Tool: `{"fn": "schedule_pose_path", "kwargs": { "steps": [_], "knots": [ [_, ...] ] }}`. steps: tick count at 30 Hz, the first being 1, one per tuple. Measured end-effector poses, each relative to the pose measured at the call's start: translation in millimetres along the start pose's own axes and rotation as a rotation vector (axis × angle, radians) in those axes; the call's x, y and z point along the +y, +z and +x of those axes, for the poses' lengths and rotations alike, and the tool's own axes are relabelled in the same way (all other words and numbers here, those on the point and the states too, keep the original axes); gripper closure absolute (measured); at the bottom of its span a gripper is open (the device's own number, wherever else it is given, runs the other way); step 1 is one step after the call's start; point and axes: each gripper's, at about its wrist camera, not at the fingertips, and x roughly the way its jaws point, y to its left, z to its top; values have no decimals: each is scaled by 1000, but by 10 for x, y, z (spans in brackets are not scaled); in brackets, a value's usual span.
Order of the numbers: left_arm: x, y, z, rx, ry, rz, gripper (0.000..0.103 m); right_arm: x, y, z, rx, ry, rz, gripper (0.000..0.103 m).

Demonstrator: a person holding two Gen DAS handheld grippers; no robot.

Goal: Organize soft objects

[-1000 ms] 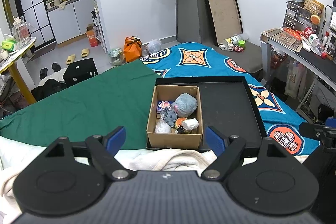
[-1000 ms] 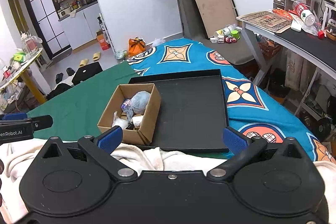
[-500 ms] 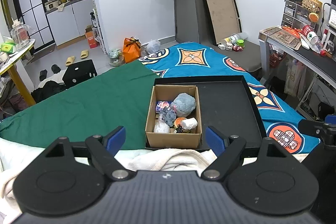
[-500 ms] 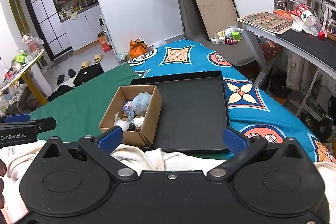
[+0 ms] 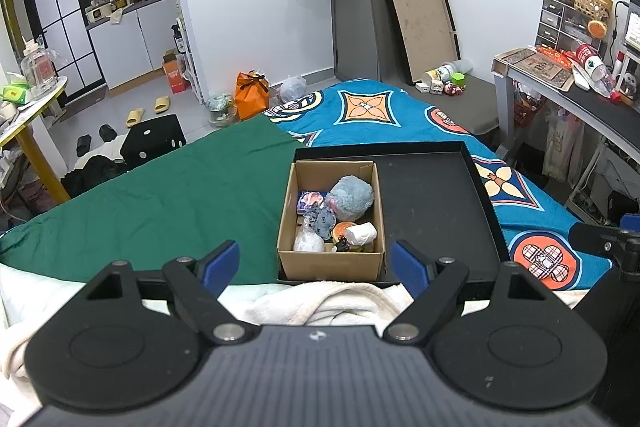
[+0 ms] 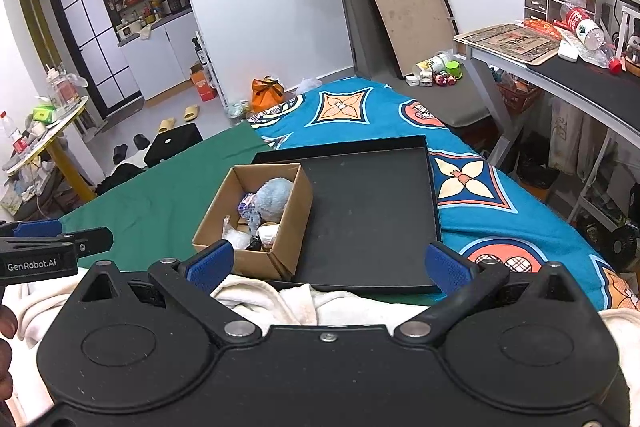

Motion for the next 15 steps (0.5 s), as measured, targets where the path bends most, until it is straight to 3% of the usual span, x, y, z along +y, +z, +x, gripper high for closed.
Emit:
{"fn": "schedule_pose_path", "kwargs": {
  "steps": [15],
  "knots": [
    [-19, -28, 53, -14, -21, -11, 21, 45, -6, -13, 1, 37, -32, 0]
  ]
}}
